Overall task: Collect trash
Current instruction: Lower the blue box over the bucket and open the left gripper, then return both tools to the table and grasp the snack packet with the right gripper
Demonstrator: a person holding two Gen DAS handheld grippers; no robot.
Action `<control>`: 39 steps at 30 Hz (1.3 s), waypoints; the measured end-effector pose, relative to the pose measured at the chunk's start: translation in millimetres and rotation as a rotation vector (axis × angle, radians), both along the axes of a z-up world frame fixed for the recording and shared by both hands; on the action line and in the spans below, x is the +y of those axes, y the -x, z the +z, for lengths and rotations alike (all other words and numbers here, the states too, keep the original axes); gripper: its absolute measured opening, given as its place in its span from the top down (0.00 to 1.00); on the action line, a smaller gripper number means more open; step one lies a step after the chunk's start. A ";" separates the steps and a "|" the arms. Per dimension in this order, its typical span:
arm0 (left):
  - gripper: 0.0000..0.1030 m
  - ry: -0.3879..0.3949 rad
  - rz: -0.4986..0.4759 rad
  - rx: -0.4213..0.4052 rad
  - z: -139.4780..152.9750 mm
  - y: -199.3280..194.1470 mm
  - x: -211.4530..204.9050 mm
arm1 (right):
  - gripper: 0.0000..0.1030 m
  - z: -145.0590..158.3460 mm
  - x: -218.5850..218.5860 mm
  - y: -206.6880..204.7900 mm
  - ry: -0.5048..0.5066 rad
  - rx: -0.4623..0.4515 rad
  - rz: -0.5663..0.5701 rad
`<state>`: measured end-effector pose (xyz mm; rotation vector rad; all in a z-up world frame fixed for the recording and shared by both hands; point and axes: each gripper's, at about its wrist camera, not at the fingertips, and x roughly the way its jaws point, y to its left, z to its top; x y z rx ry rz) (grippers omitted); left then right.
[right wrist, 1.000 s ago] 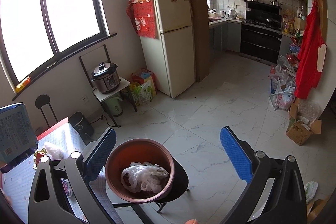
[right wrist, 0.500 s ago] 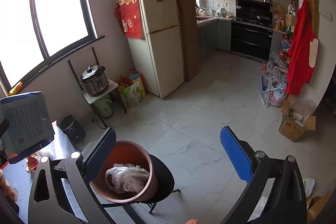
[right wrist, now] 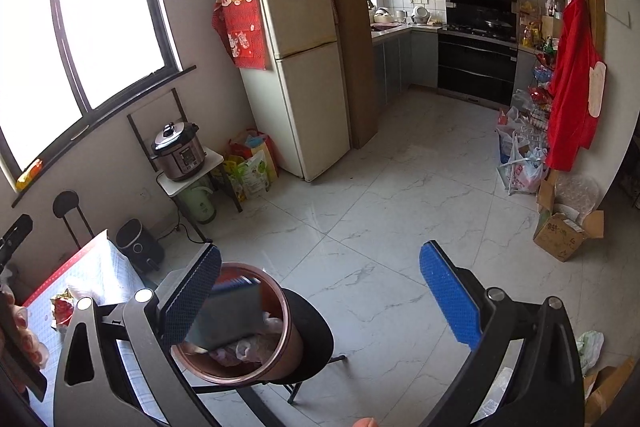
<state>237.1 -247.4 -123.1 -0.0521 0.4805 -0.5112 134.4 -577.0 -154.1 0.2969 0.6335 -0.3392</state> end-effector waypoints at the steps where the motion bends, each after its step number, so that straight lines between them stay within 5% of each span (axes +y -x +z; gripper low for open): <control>1: 0.11 -0.007 0.016 0.004 1.3 0.4 7.6 | 0.05 0.6 2.5 -1.8 -0.005 -0.003 0.002; 14: 0.06 -0.037 0.304 0.026 19.7 39.3 157.2 | 0.05 8.1 83.2 -36.9 -0.012 -0.025 0.143; 26: 0.05 -0.040 0.679 0.077 8.0 110.5 314.6 | 0.05 -4.2 185.9 -79.7 -0.011 0.013 0.344; 39: 0.05 -0.045 0.931 0.188 -39.6 180.1 431.8 | 0.05 -76.3 323.0 -119.1 0.032 0.116 0.681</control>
